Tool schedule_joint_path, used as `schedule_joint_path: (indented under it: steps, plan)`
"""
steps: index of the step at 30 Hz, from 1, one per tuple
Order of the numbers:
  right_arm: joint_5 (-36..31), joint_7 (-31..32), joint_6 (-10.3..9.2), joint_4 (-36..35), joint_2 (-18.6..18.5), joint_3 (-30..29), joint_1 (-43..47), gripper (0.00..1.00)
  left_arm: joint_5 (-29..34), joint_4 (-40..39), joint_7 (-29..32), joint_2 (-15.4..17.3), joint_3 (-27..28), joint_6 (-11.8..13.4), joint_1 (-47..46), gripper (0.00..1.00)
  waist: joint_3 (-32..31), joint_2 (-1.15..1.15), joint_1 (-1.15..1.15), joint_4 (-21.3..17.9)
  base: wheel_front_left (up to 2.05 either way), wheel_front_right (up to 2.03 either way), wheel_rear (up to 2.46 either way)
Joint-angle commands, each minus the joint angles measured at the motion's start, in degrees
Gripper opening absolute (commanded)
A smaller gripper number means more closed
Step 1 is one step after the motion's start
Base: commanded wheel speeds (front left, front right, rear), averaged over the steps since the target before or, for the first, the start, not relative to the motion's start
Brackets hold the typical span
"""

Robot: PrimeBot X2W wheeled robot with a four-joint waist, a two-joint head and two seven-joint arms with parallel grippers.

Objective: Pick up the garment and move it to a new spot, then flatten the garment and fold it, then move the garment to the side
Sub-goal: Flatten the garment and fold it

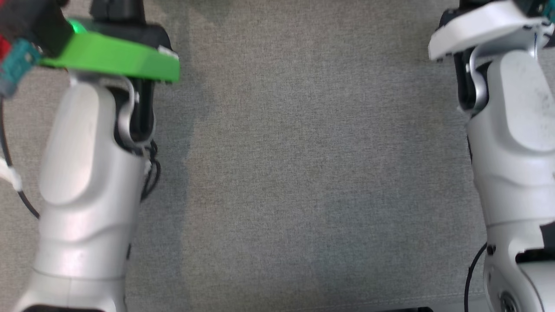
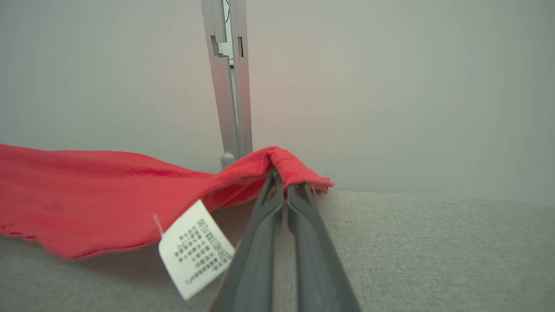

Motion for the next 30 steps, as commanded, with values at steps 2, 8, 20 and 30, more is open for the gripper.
schedule_joint_path:
  steps: [2, 8, 20, 30]
  plan:
    - [2.0, -0.3, -0.09, -2.3, 0.0, 0.7, 4.0, 0.0, 0.1, -3.1, -0.1, -0.5, 0.4, -0.4, 5.1, 0.0, -4.1, 0.0, -0.01, -0.2, 0.0, 0.0, 0.0]
    - [6.7, -0.2, -0.09, -9.7, 0.0, 2.8, 15.1, 0.0, -0.7, -12.3, -0.1, -1.2, 0.4, -0.6, 19.5, 0.0, -10.7, 0.0, -0.01, -0.3, 0.0, 0.0, 0.0]
    - [11.1, -0.2, -0.09, -21.3, 1.2, 2.2, 39.2, 0.0, -1.6, -26.3, 0.7, -1.9, -1.5, 4.4, 47.3, 0.0, -24.2, 0.0, -0.01, -0.4, 0.0, 0.0, 0.0]
    - [13.5, 0.9, -0.09, -29.1, 1.8, 1.0, 54.9, 0.0, -1.2, -35.7, 5.1, 0.1, -3.7, 8.0, 60.5, 0.0, -28.1, 0.0, -0.01, 0.1, 0.0, 0.0, 0.0]
